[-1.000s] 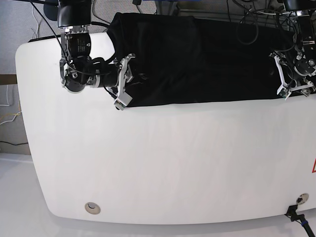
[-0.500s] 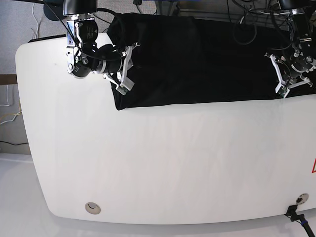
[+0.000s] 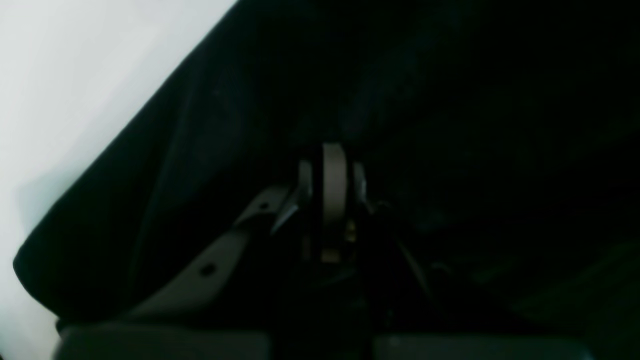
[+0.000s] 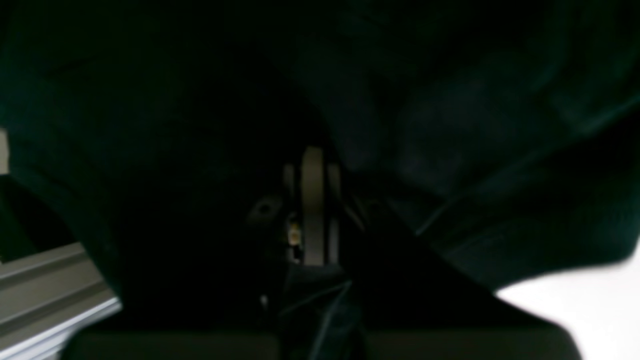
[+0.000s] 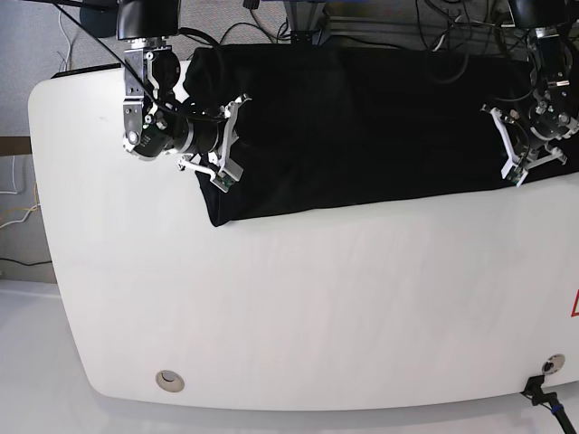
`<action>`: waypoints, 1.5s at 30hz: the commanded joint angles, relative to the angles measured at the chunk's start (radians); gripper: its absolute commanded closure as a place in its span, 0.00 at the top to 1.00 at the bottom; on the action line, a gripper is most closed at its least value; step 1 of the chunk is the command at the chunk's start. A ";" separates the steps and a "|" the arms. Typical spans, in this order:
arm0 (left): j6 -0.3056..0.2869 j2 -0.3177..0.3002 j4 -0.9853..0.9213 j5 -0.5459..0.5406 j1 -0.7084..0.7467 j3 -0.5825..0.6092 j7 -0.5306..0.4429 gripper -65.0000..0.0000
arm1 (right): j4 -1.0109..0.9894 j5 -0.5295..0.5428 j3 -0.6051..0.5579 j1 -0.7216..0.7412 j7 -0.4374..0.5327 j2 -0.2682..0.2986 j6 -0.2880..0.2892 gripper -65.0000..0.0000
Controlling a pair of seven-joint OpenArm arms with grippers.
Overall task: Fold the T-shirt properly
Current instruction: 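Release the hem and pull the folded shirt back with both grippers, then release the shirt edge with the left gripper and raise it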
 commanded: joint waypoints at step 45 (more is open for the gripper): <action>-0.002 0.078 0.033 0.006 -0.242 -0.447 0.271 0.75 | -0.434 -0.093 0.003 0.198 0.225 0.158 -0.015 0.00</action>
